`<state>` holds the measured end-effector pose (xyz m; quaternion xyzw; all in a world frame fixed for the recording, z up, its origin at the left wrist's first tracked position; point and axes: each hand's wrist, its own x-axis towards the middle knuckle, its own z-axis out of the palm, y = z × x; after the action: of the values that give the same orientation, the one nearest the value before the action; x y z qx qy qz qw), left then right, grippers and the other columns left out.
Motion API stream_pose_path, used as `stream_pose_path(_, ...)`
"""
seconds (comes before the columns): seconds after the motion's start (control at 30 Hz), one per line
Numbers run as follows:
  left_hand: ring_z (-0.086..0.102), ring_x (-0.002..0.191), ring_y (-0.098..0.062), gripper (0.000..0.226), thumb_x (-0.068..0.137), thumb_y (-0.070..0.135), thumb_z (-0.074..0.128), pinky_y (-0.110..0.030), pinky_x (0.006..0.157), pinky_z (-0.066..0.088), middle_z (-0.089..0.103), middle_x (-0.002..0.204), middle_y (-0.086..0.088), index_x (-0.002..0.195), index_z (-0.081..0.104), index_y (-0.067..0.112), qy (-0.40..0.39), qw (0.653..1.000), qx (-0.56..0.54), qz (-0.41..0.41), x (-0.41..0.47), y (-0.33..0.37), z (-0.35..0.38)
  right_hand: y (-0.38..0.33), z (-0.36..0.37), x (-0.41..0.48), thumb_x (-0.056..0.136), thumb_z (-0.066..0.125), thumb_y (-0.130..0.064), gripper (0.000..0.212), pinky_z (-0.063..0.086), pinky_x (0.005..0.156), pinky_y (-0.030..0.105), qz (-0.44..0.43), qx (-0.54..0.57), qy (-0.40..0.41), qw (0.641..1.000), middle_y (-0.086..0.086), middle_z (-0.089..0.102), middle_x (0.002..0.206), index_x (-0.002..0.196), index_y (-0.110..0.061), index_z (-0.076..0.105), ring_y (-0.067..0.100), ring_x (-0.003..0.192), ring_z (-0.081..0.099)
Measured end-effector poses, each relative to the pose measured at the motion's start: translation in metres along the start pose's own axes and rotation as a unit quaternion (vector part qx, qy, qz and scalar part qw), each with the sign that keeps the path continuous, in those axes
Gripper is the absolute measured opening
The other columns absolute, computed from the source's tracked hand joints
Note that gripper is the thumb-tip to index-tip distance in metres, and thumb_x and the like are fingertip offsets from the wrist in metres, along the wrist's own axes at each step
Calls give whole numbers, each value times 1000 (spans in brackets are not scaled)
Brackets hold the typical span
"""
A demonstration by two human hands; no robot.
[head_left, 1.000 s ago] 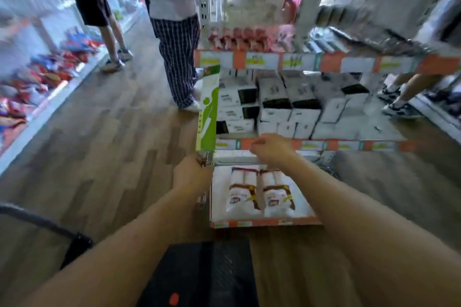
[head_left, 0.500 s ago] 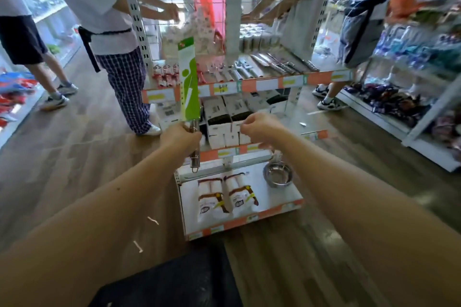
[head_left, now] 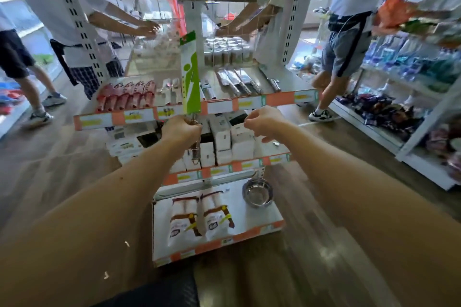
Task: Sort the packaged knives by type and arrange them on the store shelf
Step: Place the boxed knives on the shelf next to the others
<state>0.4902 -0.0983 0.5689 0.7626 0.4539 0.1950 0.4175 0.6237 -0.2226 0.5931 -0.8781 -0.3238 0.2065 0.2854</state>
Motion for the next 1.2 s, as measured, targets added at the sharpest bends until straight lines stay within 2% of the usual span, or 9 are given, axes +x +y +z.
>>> stream_pose_path(0.07,60,78,-27,25,89,18,57,-39,81,55,57,78,-10,65,49,19,6,1000,-25,-17,8,18,22,17,-20,18,94,47,-18,28,51,60,23,-7,-3,-5,1000,7,58,102,116,-11,63,21,90,58)
stream_pose_path(0.17,51,61,-21,26,90,14,57,-23,55,51,49,69,-9,65,47,14,8,997,-61,-46,18,45,54,42,-51,44,92,48,-17,28,51,59,24,-3,-1,-6,1000,7,57,94,111,-5,64,20,85,56)
stream_pose_path(0.27,56,72,-26,24,89,12,60,-35,74,55,49,72,-9,69,47,12,-18,993,-96,-68,32,69,78,65,-77,67,91,50,-17,25,54,72,32,11,5,-9,1000,8,57,90,107,-5,65,19,83,56)
stream_pose_path(0.4,61,90,-30,13,87,12,63,-47,91,53,55,87,-13,80,53,9,-51,995,-62,-54,53,97,98,85,-100,93,91,49,-13,17,51,67,31,19,17,-16,1000,10,58,91,97,-11,64,20,81,57)
stream_pose_path(0.5,58,84,-26,15,87,13,62,-42,88,54,54,80,-10,76,53,11,-51,998,-21,-22,75,113,117,93,-110,115,90,49,-12,13,50,66,30,33,34,-17,999,10,58,92,95,-13,62,20,80,56)
stream_pose_path(0.73,54,75,-17,27,90,22,60,-27,63,50,58,92,-10,110,57,4,-73,996,57,3,145,137,168,102,-134,189,92,49,-12,19,46,54,24,42,66,-16,997,9,55,90,103,-8,63,18,77,54)
stream_pose_path(0.9,53,73,-15,34,92,22,58,-24,65,49,55,89,-7,120,50,5,-74,996,58,5,188,158,190,110,-157,239,93,51,-18,24,52,74,34,58,73,8,996,11,61,114,111,-6,61,21,88,59)
stream_pose_path(1.13,55,80,-12,45,90,14,61,-16,56,44,52,126,-12,131,46,4,-66,993,96,18,222,181,217,124,-181,279,94,53,-19,28,51,77,35,56,76,-25,995,13,61,124,117,-5,59,21,91,56)
stream_pose_path(1.2,53,73,-10,44,91,13,59,-12,50,43,56,108,-8,132,44,4,-74,993,89,8,227,187,224,125,-186,288,94,53,-18,29,50,79,34,55,71,-45,995,14,60,126,119,-3,59,22,92,56)
